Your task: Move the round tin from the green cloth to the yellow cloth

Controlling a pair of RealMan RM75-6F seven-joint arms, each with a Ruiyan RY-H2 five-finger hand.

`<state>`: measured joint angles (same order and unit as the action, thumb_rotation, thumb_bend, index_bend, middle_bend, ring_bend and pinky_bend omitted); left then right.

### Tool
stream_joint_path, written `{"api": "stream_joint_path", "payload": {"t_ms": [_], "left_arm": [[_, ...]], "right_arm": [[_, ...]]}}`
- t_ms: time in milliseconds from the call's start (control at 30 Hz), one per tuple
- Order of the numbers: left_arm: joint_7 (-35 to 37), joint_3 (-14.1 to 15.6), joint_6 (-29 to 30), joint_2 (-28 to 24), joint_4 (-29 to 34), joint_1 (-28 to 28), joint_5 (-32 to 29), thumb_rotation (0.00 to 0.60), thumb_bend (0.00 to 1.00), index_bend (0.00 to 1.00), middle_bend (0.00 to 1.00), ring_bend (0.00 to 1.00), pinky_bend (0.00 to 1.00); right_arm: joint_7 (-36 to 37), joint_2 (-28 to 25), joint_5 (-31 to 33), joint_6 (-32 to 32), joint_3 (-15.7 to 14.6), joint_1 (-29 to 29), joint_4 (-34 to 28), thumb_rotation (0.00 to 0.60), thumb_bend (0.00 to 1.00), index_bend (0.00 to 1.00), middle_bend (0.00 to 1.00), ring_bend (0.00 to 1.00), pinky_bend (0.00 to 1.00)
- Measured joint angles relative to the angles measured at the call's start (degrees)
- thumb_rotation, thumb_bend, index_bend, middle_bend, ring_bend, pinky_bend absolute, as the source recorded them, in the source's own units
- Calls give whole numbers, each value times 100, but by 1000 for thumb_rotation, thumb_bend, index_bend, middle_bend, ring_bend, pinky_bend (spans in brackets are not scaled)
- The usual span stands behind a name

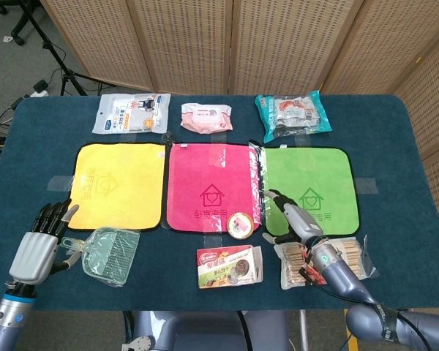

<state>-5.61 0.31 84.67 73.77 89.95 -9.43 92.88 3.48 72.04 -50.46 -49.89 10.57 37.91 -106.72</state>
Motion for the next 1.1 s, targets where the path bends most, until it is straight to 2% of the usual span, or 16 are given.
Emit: {"api": "stream_joint_path", "payload": {"t_ms": [267,467,767,1100], "left_arm": [[-64,16,2,17,17,9,15,600,181,0,0,0,0],[-134,37,-35,45,25,7,15,600,181,0,0,0,0],[-201,38,-48,59,36,7,7,600,181,0,0,0,0],[-249,44,-73,79,24,7,-4,600,181,0,0,0,0]], "right_arm": [[306,-335,-1684,-841,-479,-785,333,600,337,11,0,0,23],[884,-490,-2425,-1474,-793,-1330,913,600,337,11,0,0,23],[1336,-580,-3072,-2208,-1216,-2007,1538,600,337,11,0,0,23],[1554,-607,-3603,-2890,-1422,-2511,1888,600,337,11,0,0,23]]}}
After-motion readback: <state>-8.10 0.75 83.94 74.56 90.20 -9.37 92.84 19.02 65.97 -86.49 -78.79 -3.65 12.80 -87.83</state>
